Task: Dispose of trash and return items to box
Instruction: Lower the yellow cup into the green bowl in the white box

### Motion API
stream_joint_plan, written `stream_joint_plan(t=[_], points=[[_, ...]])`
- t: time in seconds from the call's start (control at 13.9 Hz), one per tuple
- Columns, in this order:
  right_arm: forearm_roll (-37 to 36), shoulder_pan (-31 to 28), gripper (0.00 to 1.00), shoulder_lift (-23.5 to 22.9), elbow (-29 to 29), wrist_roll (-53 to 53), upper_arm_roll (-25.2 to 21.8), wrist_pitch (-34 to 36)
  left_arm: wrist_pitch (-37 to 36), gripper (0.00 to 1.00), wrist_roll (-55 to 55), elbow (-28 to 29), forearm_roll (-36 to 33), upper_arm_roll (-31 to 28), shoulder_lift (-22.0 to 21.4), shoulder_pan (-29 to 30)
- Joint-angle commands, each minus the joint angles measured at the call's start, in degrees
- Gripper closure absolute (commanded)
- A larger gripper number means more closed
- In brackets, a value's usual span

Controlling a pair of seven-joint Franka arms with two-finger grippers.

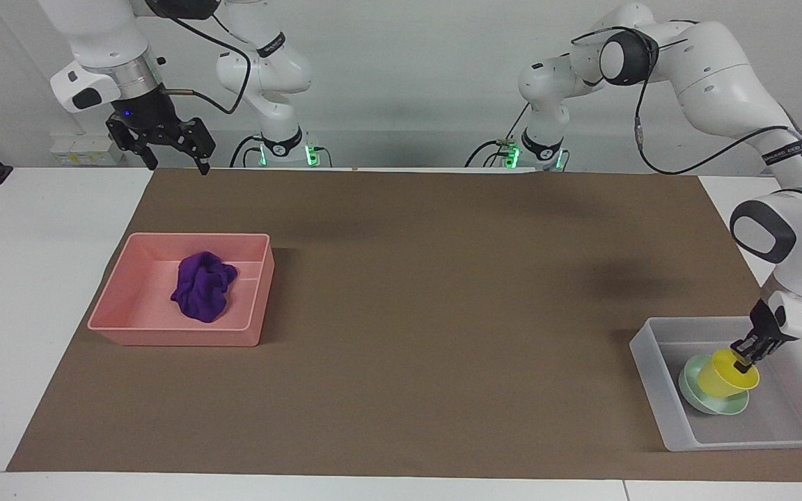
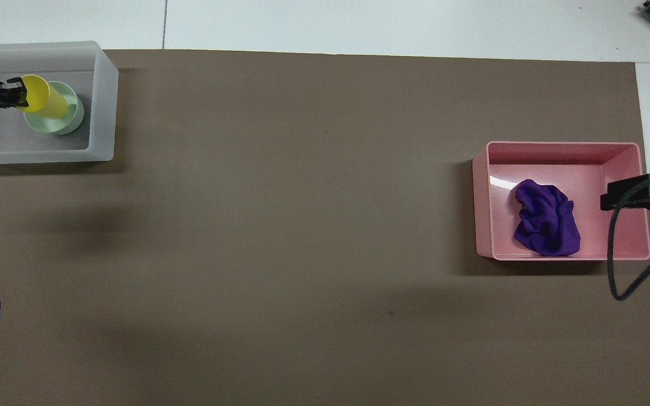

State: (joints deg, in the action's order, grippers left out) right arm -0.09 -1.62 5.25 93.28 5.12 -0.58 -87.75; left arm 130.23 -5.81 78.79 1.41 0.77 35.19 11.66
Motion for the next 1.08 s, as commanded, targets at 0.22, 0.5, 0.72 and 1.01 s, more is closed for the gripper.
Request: stream_joint_plan(t=[0.22,0.5,0.72,1.01], points=[[-0.17,-0.23,0.00,1.61,1.90,-1.34,0.32,-0.41,3.01,0.97,0.71,4.01,0.35,0.73,-1.08,0.56],[-0.17,-0.23,0.00,1.61,1.90,-1.34,0.32,-0.41,1.52,0.63,1.76,3.22,-0.27,0.55,-1.17,0.39],[-0.17,-0.23,0.00,1.61,1.90,-1.34,0.32,-0.41,0.38,0.24,10.26,3.48,-0.09,0.55,-3.36,0.56],[-0.34,-0.32,0.00,1.35,0.94,-1.52,0.32,-0.32,-2.70,0.00,16.52,8.81,-0.01,0.72,-11.25,-0.84]])
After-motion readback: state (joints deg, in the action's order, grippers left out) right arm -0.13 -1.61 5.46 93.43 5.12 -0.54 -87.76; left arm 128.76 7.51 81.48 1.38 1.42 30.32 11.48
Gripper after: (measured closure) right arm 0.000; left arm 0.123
